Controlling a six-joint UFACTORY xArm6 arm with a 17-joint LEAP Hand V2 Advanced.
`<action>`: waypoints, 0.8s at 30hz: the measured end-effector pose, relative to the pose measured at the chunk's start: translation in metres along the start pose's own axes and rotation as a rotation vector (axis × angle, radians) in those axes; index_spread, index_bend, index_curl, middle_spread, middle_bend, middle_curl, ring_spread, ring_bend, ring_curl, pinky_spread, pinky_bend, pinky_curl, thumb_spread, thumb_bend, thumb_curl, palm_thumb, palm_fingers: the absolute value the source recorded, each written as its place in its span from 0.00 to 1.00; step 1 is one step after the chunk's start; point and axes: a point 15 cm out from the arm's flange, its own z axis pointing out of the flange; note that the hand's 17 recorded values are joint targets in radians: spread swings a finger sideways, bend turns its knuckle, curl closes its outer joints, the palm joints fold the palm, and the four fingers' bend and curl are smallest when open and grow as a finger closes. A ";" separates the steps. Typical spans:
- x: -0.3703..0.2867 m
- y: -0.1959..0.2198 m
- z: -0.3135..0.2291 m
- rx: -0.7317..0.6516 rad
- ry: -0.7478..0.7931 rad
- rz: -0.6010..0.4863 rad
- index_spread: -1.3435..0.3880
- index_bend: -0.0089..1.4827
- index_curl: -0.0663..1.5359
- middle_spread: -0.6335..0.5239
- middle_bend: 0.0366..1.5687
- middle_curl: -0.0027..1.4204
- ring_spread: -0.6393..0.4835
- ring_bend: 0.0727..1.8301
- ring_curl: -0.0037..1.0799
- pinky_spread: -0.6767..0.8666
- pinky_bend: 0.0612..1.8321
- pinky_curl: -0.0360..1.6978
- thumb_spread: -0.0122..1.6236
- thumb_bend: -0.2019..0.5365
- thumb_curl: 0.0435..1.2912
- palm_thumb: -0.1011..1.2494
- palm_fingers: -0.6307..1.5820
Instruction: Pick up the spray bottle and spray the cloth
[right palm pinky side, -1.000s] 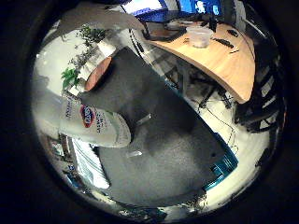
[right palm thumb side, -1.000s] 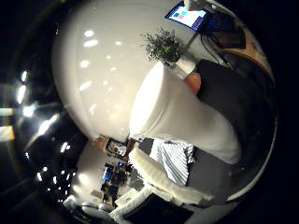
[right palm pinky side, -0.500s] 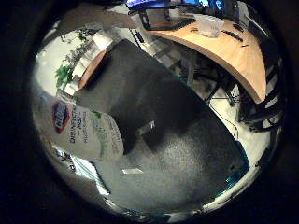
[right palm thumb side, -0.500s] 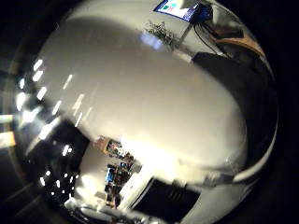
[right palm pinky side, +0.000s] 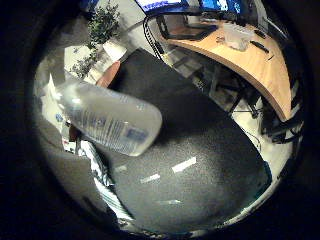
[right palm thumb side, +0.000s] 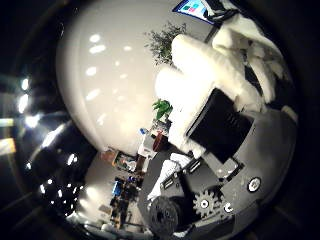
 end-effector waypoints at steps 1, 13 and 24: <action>-0.003 0.002 0.001 -0.009 -0.014 0.001 0.59 0.75 0.46 0.33 0.79 0.58 0.37 0.77 0.56 0.22 0.76 0.26 0.73 0.34 0.45 0.76 0.83; -0.012 0.003 -0.039 0.030 -0.039 -0.054 0.61 0.79 0.46 0.36 0.80 0.60 0.37 0.76 0.58 0.22 0.74 0.31 0.60 0.25 0.60 0.75 0.82; -0.044 -0.015 -0.082 0.068 0.044 -0.215 0.48 0.37 0.38 0.27 0.60 0.45 0.28 0.66 0.46 0.07 0.60 0.24 0.46 0.22 0.56 0.60 0.72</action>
